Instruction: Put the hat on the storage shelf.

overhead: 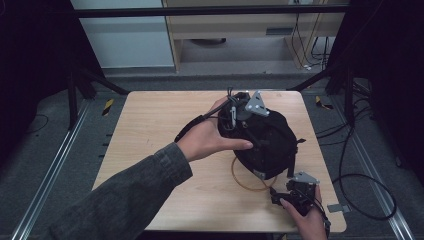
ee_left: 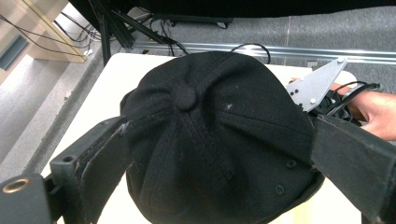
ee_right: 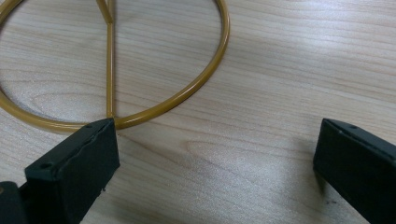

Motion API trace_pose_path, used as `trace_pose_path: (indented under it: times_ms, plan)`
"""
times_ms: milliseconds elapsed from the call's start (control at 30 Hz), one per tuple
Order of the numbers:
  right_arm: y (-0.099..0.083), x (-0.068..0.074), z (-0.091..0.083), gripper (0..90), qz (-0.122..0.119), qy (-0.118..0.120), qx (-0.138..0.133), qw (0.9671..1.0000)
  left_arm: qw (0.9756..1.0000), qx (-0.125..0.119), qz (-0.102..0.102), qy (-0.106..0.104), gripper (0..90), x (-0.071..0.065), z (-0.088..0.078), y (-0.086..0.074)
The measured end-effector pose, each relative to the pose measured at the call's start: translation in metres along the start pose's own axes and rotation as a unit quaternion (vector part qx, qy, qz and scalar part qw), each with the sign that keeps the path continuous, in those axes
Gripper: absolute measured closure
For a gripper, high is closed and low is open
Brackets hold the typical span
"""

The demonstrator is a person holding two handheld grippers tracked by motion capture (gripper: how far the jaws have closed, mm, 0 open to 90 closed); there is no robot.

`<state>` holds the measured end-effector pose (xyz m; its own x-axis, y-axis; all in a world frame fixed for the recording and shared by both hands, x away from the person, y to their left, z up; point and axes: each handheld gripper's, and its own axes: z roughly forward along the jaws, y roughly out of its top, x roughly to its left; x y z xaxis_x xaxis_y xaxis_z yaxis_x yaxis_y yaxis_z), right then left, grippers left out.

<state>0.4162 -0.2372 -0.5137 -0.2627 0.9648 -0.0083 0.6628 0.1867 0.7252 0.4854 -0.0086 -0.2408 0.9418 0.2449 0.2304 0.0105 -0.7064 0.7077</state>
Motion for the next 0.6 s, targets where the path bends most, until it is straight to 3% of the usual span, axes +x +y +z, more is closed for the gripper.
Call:
trace_pose_path:
  times_ms: [600]
  plan:
    - [0.000, 0.001, 0.000, 0.4, 0.003, 0.000, 0.001, 1.0000, 0.9984, -0.032, -0.045, 0.011, 4.4, 0.003, -0.021, -0.023]
